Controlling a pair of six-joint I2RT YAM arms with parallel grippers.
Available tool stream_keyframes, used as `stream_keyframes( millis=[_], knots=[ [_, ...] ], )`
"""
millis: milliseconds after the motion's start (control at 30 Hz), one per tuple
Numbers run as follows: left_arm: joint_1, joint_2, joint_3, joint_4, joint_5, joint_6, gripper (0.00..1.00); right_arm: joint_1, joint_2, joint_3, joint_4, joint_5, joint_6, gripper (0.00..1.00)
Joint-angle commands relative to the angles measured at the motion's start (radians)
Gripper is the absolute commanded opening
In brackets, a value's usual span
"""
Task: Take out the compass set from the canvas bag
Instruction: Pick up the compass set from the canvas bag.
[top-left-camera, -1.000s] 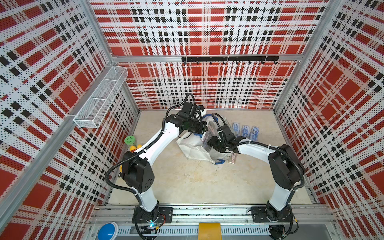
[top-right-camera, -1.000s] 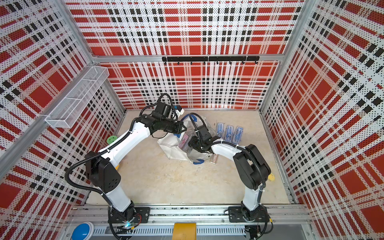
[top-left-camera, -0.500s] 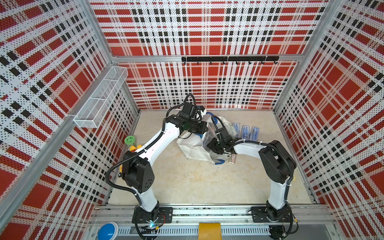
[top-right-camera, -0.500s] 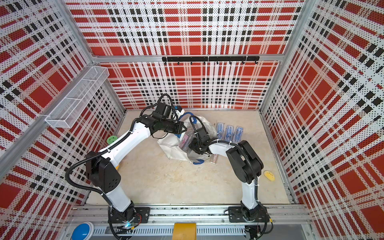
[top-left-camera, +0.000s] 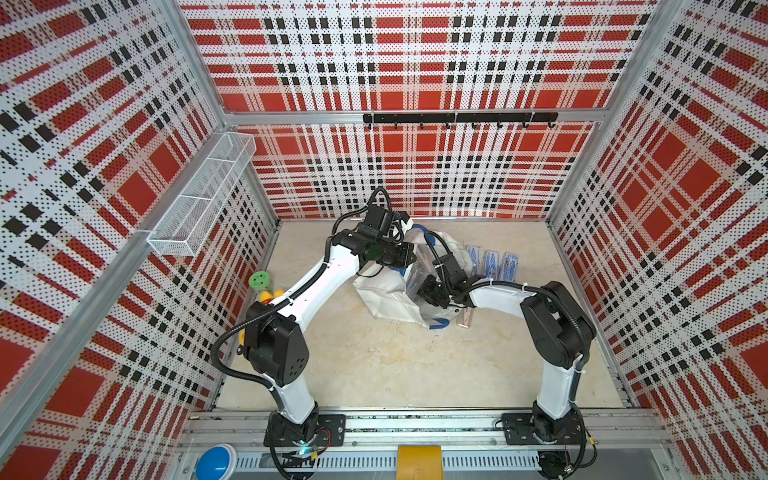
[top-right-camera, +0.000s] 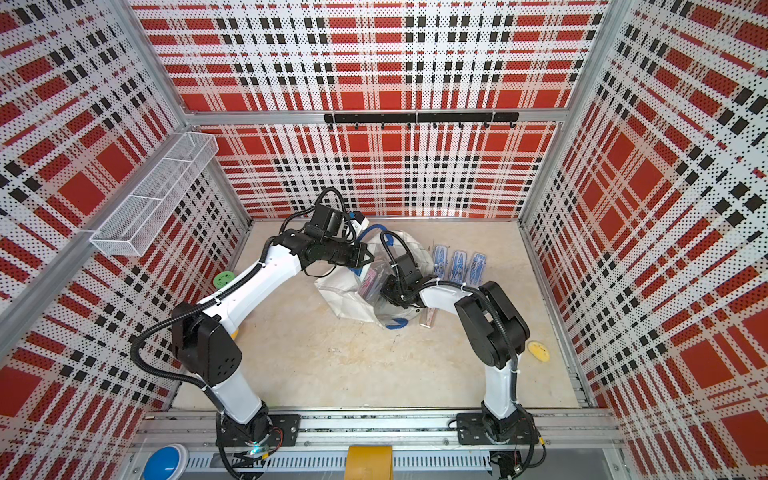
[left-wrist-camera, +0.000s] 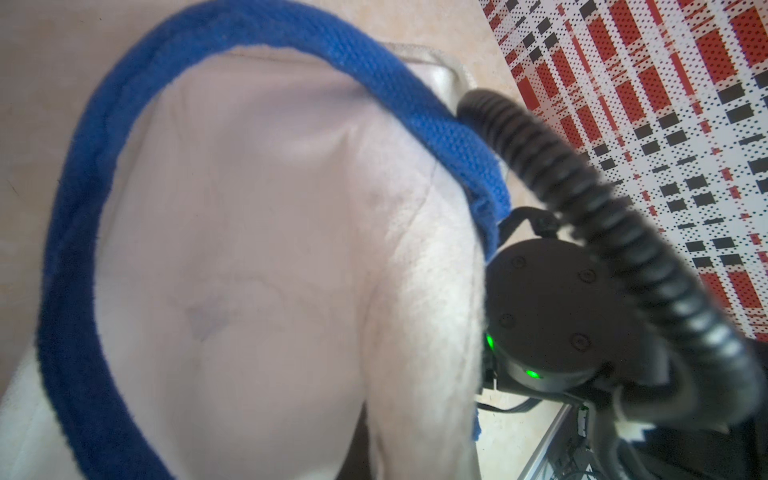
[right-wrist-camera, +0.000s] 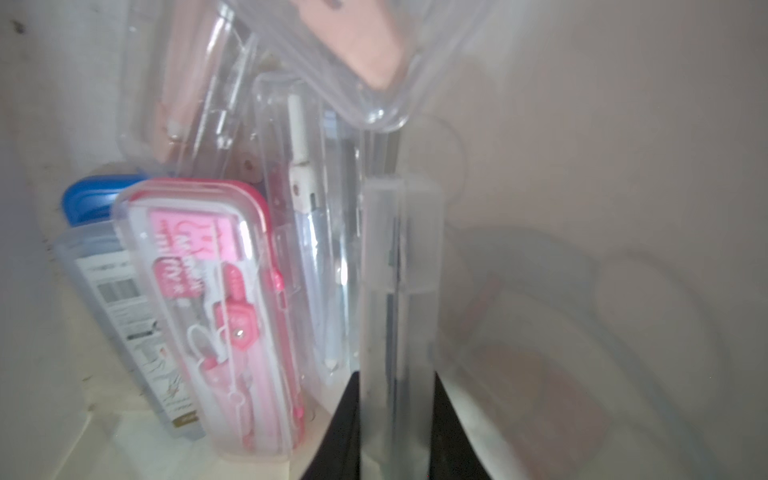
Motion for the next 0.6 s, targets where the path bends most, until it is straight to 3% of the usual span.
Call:
stream_keyframes(
  millis=[0,367,567],
  knots=[
    [-0.013,-0.029,0.010,0.001,0.034,-0.012,0.00,-0.012,-0.079,-0.018,-0.007,-0.022,-0.029,0.16],
    [-0.011,-0.019,0.017,0.009,0.019,-0.018,0.00,-0.016,-0.252,-0.020,-0.132,-0.040,-0.172,0.14],
    [-0.009,-0.018,0.020,0.012,0.015,-0.018,0.00,-0.071,-0.351,-0.033,-0.183,-0.144,-0.308,0.13]
  ],
)
